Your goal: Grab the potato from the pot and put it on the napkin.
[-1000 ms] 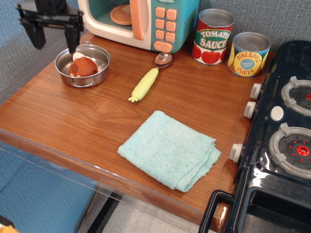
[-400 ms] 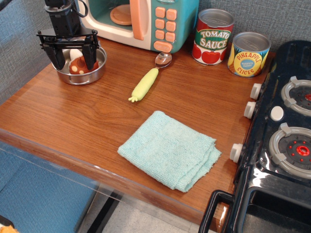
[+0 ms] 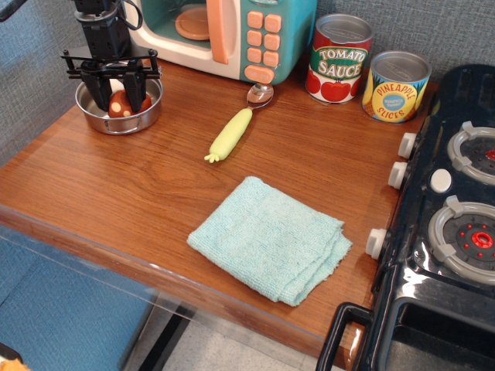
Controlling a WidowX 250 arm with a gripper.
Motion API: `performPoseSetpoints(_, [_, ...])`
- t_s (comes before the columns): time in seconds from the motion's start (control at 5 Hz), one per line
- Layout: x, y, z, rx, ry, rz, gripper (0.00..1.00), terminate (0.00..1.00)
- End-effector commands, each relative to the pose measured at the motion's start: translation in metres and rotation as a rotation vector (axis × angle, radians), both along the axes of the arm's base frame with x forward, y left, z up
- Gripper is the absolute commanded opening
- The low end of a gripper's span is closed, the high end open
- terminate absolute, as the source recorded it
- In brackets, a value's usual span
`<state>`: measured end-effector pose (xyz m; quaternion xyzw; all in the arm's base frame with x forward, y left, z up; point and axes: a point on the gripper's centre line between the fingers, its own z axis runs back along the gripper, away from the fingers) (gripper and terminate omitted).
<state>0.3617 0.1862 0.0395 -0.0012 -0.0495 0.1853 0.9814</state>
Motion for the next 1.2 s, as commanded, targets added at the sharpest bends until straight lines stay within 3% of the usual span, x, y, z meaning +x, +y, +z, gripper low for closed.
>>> performPoseSetpoints(0.0, [-0.007, -0.033, 0.099, 0.111, -0.257, -0.135, 0.0, 0.0])
performPoseSetpoints(0.2, [-0.031, -0.078, 0.117, 0.108, -0.306, -0.265, 0.0, 0.0])
performPoseSetpoints(0.6, [-0.09, -0.165, 0.087, -0.022, -0.219, -0.567, 0.0, 0.0])
performPoseSetpoints(0.8, [-0.102, -0.206, 0.072, -0.078, -0.176, -0.68, 0.0, 0.0])
performPoseSetpoints(1.0, [-0.105, -0.232, 0.059, -0.092, -0.133, -0.77, 0.0, 0.0])
